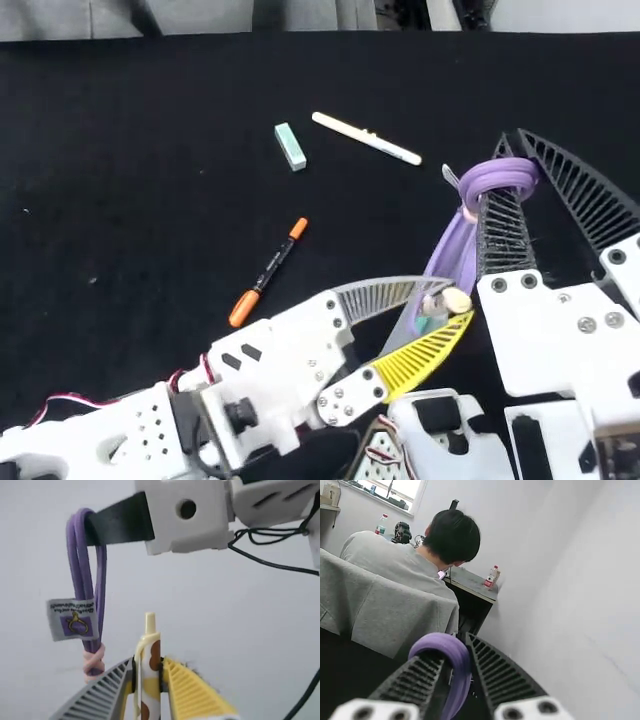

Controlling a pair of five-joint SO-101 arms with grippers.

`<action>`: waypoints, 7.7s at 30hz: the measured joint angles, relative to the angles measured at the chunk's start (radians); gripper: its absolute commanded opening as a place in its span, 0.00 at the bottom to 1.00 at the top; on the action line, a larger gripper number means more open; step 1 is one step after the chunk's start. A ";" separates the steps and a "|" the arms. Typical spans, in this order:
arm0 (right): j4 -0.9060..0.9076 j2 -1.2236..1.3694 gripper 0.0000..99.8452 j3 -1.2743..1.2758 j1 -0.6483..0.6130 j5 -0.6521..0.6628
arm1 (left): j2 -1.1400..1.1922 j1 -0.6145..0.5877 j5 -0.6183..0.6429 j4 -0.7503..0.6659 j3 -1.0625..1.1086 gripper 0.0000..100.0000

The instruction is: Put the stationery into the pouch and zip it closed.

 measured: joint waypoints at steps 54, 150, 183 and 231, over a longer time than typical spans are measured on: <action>0.000 0.000 0.01 0.000 0.000 0.000 | 0.018 -0.816 0.061 0.884 0.069 0.22; 0.000 0.000 0.01 0.000 0.000 0.000 | -0.212 -0.046 -0.166 0.450 -0.189 0.03; -0.018 0.000 0.01 0.000 0.130 -0.002 | -0.245 -0.012 -0.520 0.100 0.075 0.03; -0.018 0.000 0.01 0.000 0.130 0.000 | -0.295 0.015 0.239 -0.328 0.103 0.03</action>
